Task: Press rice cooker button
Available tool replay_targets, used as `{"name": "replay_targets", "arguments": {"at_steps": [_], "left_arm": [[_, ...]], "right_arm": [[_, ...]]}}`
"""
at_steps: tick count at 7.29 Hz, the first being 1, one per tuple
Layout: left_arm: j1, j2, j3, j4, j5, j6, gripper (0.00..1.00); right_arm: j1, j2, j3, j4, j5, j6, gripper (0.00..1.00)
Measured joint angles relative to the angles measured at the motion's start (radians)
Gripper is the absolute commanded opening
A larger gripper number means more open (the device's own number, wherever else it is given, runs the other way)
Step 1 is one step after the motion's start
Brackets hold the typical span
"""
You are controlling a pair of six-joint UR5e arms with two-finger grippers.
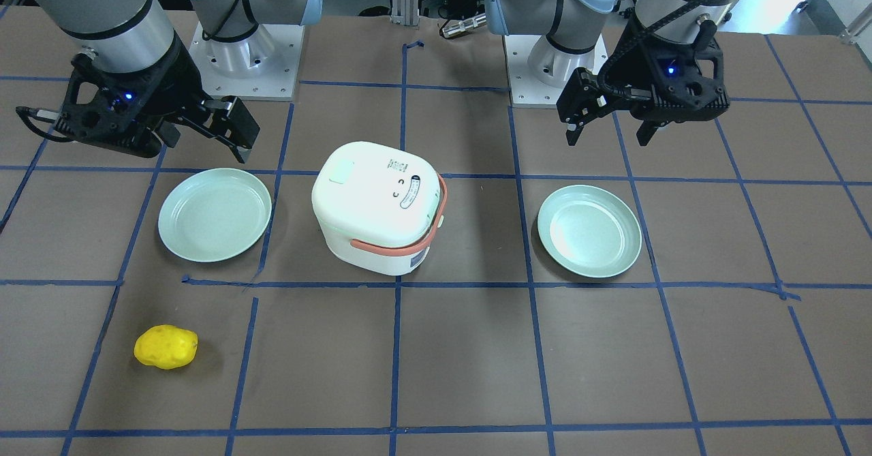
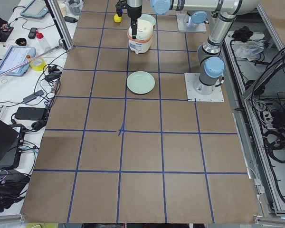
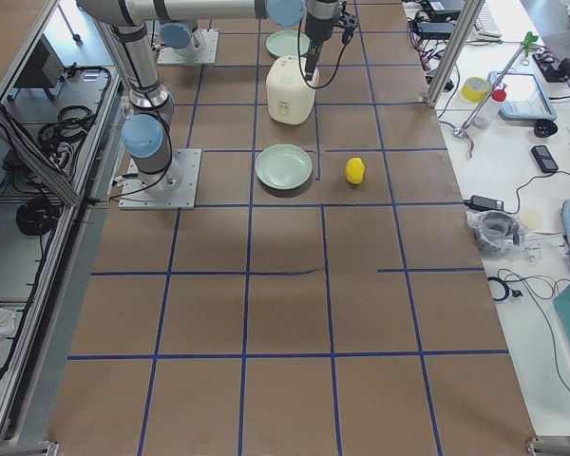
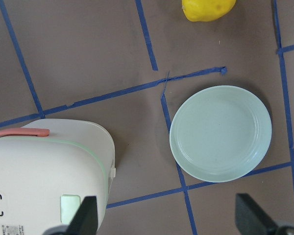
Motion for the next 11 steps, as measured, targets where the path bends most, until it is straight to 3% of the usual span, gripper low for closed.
{"name": "replay_targets", "arguments": {"at_steps": [1,2,5,9,11], "left_arm": [[0.000,0.000,0.000,0.000,0.000,0.000,1.00],[0.000,0.000,0.000,0.000,0.000,0.000,1.00],[0.000,0.000,0.000,0.000,0.000,0.000,1.00],[0.000,0.000,0.000,0.000,0.000,0.000,1.00],[0.000,0.000,0.000,0.000,0.000,0.000,1.00]], "right_arm": [[0.003,-0.002,0.012,-0.002,0.003,0.006,0.22],[0.010,-0.004,0.026,-0.007,0.014,0.010,0.00],[0.074,0.012,0.042,-0.017,0.110,0.027,0.00],[0.191,0.063,0.139,-0.165,0.131,0.125,0.00],[0.202,0.067,0.182,-0.185,0.129,0.131,0.00]]}}
